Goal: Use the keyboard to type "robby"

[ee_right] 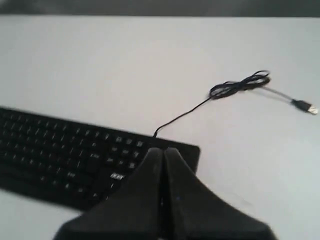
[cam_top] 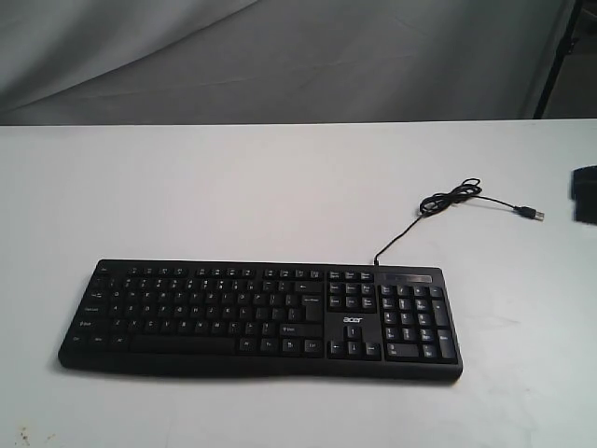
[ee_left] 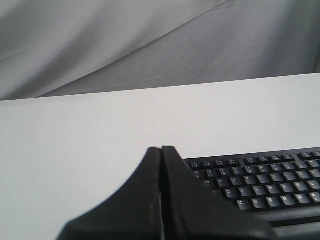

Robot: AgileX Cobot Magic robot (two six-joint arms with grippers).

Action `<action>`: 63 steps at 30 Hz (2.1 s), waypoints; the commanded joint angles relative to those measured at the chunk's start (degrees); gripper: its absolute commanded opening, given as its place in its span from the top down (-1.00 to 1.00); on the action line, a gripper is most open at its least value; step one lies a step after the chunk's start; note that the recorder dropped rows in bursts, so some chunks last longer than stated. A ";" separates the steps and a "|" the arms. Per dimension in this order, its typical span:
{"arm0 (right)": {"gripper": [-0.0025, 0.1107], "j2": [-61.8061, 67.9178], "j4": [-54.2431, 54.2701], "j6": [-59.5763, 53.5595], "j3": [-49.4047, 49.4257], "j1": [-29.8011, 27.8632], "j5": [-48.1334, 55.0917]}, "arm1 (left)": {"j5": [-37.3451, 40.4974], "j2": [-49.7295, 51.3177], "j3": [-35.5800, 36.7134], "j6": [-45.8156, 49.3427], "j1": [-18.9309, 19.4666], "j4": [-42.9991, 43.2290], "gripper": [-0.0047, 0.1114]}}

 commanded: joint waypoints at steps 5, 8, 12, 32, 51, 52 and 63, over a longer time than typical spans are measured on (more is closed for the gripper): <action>0.96 26.77 3.51 -17.87 -13.91 17.89 0.26 | -0.42 -0.20 0.25 -0.16 -0.36 0.27 0.92; 0.96 40.21 20.56 -30.80 -24.86 21.54 1.11 | -0.42 -0.20 0.25 -0.16 -0.36 0.27 0.92; 0.96 53.14 25.89 -35.10 -36.98 23.36 2.12 | -0.42 -0.20 0.25 -0.16 -0.36 0.27 0.92; 0.96 78.51 22.83 -39.74 -55.16 28.01 -7.89 | -0.42 -0.20 0.25 -0.16 -0.36 0.27 0.92; 0.96 81.17 30.86 -47.76 -48.69 27.78 -13.71 | -0.42 -0.20 0.25 -0.16 -0.36 0.27 0.92; 0.96 81.17 31.13 -48.41 -48.41 27.78 -14.29 | -0.42 -0.20 0.25 -0.16 -0.36 0.27 0.92; 0.96 81.17 30.90 -49.46 -48.42 28.06 -18.50 | -0.42 -0.20 0.25 -0.16 -0.36 0.27 0.92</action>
